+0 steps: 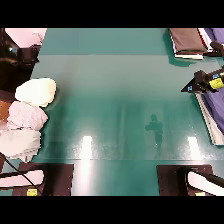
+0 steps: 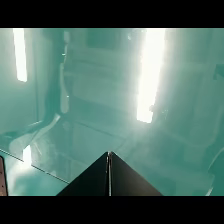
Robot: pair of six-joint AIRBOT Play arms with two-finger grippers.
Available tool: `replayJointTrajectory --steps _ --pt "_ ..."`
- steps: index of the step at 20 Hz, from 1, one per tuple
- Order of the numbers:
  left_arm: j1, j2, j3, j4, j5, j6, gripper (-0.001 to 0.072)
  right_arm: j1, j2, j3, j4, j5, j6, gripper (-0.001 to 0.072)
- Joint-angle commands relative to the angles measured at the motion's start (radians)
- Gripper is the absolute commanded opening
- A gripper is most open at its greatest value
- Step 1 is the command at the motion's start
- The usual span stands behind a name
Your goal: Fold the shirts.
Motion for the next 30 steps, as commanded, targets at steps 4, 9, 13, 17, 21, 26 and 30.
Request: replayJointTrajectory --steps 4,9,13,17,21,26,30 --pt "0.099 -0.068 -0.328 0.017 0.264 -0.011 0.072 0.002 0.0 0.0 0.0 -0.02 0.021 0.0017" --pt "0.099 -0.183 -0.352 0.013 0.294 -0.016 0.0463 0.001 0.0 0.0 0.001 -0.055 0.021 0.0017" --pt "0.098 -0.141 -0.32 0.006 0.27 -0.015 0.0026 0.001 0.0 0.0 0.001 -0.056 0.021 0.0017" --pt "0.064 0.053 -0.176 0.007 0.248 0.017 0.0025 0.001 0.0 0.07 0.003 -0.066 0.021 0.0017" --pt "-0.044 0.268 0.031 0.006 0.034 0.023 0.0026 0.001 0.0 0.238 0.008 -0.106 0.021 0.0017" --pt "-0.296 0.382 0.084 0.006 -0.165 -0.016 0.0026 0.001 0.0 0.41 0.008 -0.15 0.02 0.0017" --pt "-0.504 0.346 -0.008 -0.028 -0.128 -0.04 0.0026 0.001 0.0 0.476 0.008 -0.151 0.02 0.0017"
